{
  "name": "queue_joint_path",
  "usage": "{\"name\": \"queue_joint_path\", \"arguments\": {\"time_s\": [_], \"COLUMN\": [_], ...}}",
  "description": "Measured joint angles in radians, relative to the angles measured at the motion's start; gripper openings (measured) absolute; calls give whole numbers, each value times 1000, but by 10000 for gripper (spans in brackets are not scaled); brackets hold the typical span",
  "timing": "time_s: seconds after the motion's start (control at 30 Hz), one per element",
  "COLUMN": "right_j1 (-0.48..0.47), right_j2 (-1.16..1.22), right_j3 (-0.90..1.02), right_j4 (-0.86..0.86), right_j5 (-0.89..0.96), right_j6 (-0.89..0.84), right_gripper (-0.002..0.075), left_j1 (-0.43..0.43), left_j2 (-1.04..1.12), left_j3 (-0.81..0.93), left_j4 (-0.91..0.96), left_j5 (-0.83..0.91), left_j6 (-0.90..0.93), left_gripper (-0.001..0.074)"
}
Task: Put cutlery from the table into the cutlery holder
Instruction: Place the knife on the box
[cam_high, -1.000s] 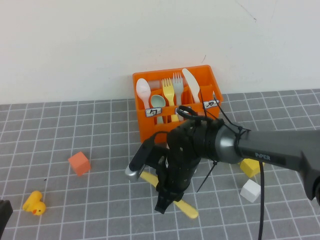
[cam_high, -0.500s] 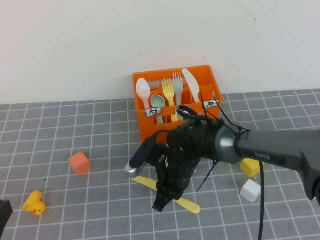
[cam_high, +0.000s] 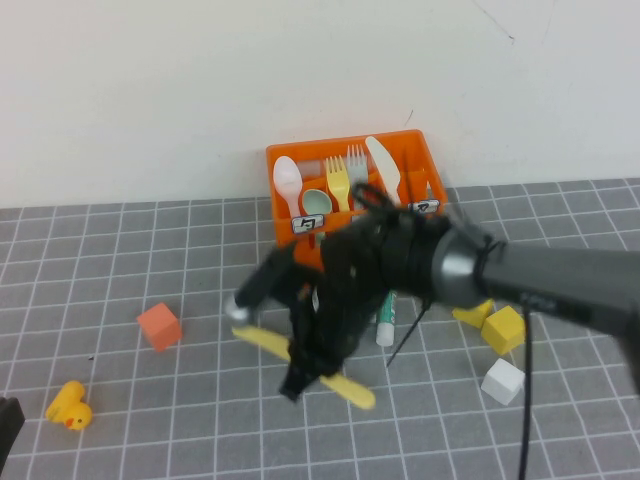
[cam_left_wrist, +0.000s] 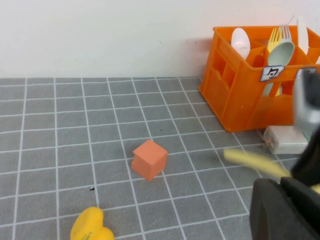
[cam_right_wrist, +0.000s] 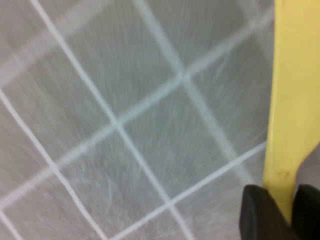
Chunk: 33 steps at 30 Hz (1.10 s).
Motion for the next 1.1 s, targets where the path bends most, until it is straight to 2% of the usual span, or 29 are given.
{"name": "queue_joint_path", "arguments": {"time_s": [0.37,0.57,0.7,0.93,1.1], "right_j1": [0,0,0,0,-5], "right_j2": [-204,-356,-446,-483,-502], "right_j3": [-111,-114,-114,-107,16], "right_j4": [6,6,-16,-51,-21], "right_j5": [41,6,-87,-276,-482], "right_j6": [-7,-96,-188,-208,-206], "right_gripper": [119,119,119,119,118], "left_j1": [0,0,0,0,0], "left_j2": [0,0,0,0,0], "left_j3": [0,0,0,0,0], "left_j4": [0,0,0,0,0], "left_j5": [-2,-3,-3,-3,-5], "left_j6": [0,0,0,0,0], "left_gripper": [-1,-1,-1,-1,-1]}}
